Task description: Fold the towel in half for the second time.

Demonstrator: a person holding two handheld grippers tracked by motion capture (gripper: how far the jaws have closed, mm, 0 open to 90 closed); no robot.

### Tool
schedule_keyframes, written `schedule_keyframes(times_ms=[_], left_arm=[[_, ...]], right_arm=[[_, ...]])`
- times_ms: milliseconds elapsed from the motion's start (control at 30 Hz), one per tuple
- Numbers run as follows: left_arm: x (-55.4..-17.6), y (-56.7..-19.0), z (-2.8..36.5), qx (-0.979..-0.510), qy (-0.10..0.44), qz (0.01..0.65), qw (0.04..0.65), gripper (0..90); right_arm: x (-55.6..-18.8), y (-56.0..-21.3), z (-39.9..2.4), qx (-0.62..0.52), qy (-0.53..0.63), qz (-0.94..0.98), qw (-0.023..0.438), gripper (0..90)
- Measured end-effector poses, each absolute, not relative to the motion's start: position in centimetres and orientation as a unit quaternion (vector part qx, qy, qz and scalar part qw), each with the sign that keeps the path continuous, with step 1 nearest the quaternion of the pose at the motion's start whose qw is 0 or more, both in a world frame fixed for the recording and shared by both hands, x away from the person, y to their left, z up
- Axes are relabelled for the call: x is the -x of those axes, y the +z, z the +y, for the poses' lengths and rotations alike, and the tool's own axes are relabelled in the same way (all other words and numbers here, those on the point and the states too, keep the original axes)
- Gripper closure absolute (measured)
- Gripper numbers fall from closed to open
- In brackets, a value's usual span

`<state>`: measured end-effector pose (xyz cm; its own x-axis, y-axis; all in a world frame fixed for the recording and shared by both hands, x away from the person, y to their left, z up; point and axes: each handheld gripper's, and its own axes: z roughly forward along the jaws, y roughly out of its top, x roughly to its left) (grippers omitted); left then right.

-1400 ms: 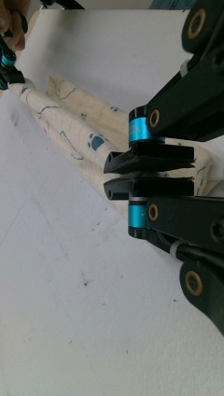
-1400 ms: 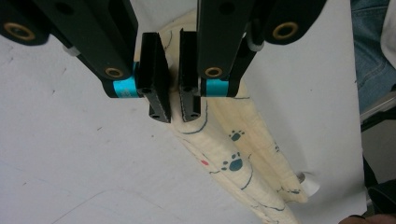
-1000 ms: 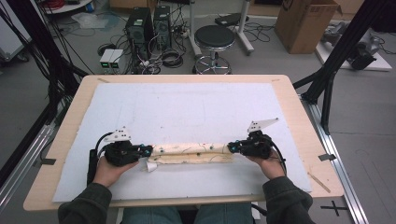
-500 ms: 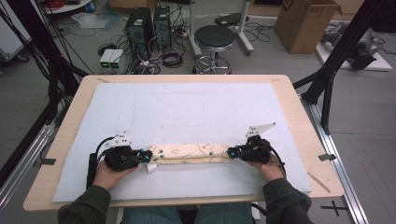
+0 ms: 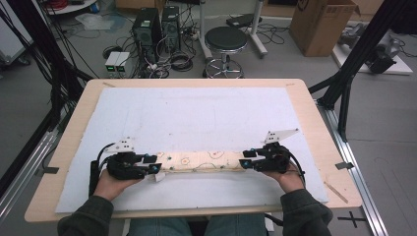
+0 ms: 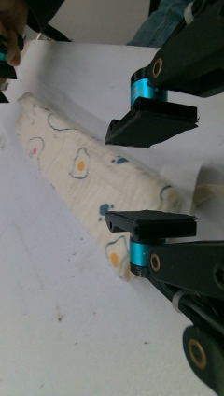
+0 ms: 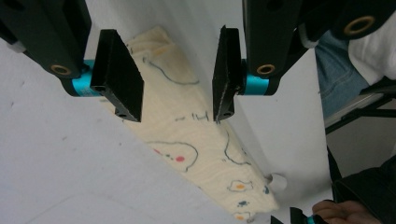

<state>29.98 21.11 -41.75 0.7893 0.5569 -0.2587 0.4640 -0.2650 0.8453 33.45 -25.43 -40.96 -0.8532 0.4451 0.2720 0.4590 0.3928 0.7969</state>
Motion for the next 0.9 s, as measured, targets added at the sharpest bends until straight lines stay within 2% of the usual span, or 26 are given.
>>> schedule_keyframes(times_ms=[67,133,333,467,900], left_arm=[[-30.2,-41.5,20.7,-0.796,0.049,0.317,0.513,54.7],[-30.3,-41.1,20.1,-0.797,0.056,0.313,0.513,55.5],[-30.9,-41.0,17.8,-0.807,0.069,0.31,0.498,77.6],[-31.1,-41.3,17.1,-0.813,0.068,0.306,0.491,84.4],[-31.0,-43.0,16.3,-0.847,0.061,0.295,0.438,83.8]], right_arm=[[-33.5,-40.5,-25.0,0.269,-0.48,-0.835,0.005,54.8],[-33.7,-40.2,-24.5,0.264,-0.481,-0.836,0.004,60.0],[-34.4,-40.0,-22.1,0.25,-0.471,-0.845,0.013,75.4],[-34.9,-40.2,-20.7,0.236,-0.467,-0.852,0.021,79.1],[-34.8,-42.6,-19.2,0.227,-0.412,-0.882,0.029,79.5]])
